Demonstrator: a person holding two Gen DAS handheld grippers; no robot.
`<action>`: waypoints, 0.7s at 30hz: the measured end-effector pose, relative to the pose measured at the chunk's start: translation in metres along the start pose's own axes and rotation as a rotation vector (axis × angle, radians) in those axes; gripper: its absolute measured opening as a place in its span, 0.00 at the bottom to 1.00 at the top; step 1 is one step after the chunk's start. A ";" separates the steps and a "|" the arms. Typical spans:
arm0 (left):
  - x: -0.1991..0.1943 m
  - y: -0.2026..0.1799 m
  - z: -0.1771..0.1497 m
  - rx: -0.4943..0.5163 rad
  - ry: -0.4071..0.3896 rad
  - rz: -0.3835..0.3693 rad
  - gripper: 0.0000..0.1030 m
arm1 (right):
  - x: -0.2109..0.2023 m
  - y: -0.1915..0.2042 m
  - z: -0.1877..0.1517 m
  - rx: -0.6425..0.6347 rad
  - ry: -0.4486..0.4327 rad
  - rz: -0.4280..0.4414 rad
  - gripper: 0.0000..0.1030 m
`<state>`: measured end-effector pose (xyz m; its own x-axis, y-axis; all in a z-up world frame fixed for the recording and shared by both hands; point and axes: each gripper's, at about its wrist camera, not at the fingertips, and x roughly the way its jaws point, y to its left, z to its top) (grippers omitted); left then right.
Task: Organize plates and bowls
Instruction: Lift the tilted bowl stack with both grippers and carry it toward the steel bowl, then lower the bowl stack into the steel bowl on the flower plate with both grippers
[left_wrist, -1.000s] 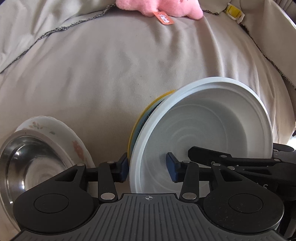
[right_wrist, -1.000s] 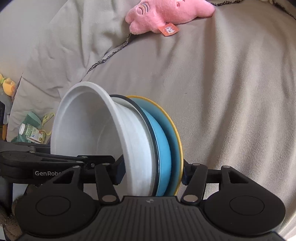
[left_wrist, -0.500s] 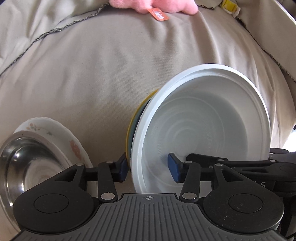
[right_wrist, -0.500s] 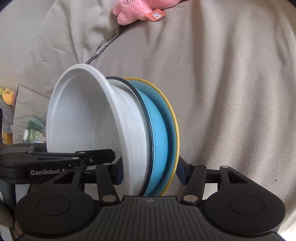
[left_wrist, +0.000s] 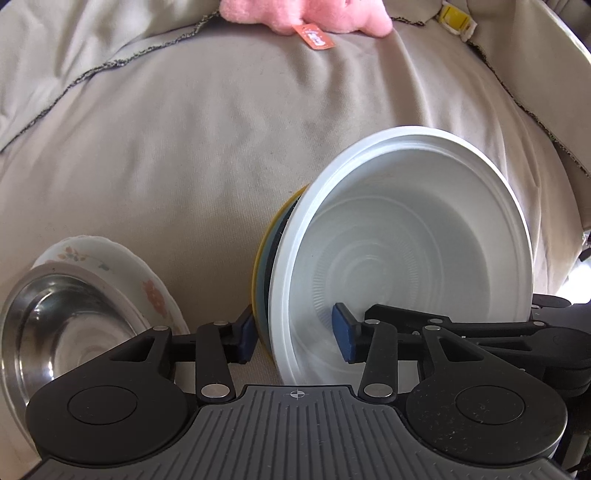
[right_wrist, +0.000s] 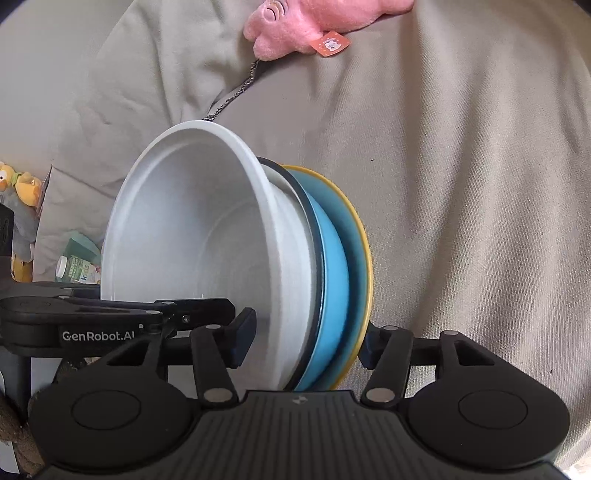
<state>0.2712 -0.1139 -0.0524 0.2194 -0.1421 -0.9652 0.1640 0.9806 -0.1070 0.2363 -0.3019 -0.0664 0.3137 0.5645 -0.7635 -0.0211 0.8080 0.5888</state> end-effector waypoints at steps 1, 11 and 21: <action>-0.002 0.000 0.000 0.000 -0.004 -0.002 0.44 | -0.005 0.000 -0.003 -0.006 -0.006 0.000 0.54; -0.046 0.013 -0.014 0.019 -0.085 -0.007 0.44 | -0.023 0.037 -0.006 -0.076 -0.064 0.002 0.56; -0.124 0.081 -0.054 -0.063 -0.197 0.078 0.44 | -0.011 0.136 -0.007 -0.210 -0.078 0.097 0.59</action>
<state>0.2054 -0.0098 0.0456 0.4138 -0.0830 -0.9066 0.0800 0.9953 -0.0546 0.2234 -0.1967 0.0205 0.3725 0.6332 -0.6784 -0.2495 0.7725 0.5840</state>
